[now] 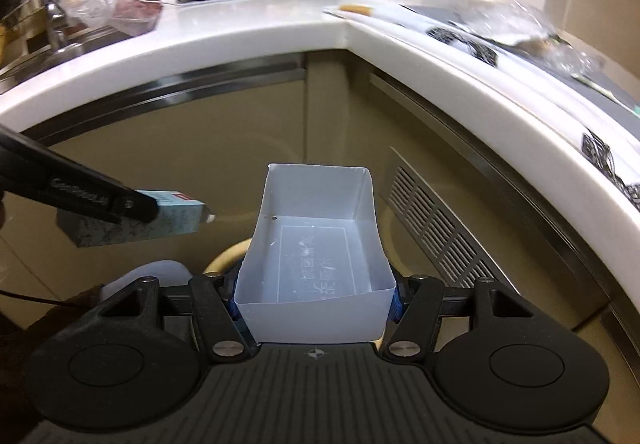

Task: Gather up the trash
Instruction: 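Lower the teal box and white tray into the bin opening with both grippers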

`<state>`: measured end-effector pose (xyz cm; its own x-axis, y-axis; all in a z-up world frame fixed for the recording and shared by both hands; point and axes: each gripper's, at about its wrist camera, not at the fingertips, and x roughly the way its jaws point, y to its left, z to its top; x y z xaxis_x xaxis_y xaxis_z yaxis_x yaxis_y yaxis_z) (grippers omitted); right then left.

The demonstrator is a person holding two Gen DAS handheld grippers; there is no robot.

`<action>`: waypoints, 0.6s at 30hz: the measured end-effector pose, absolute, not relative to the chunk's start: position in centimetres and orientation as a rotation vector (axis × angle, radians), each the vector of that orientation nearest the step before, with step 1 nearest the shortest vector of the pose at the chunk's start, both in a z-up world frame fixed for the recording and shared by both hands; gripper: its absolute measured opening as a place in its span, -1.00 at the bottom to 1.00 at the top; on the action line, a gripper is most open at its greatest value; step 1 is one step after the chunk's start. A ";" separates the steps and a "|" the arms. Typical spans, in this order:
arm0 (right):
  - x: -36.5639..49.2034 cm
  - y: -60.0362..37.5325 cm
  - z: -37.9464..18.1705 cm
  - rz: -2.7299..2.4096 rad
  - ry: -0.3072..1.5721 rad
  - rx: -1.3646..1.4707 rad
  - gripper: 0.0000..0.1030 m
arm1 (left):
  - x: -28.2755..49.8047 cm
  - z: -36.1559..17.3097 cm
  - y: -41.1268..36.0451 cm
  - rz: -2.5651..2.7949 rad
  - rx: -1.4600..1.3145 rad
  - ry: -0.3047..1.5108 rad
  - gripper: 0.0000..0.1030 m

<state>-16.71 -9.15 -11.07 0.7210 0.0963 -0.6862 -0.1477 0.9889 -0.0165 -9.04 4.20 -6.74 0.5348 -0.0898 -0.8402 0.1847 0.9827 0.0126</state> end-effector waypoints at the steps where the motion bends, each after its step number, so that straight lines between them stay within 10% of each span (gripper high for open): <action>1: -16.5 -9.4 -11.4 0.126 0.762 -0.066 0.24 | -8.8 -7.1 4.2 -0.160 0.105 1.002 -0.16; 18: -10.9 -9.2 -18.4 0.152 0.975 -0.097 0.24 | -2.6 -15.1 1.2 -0.179 0.150 1.196 -0.16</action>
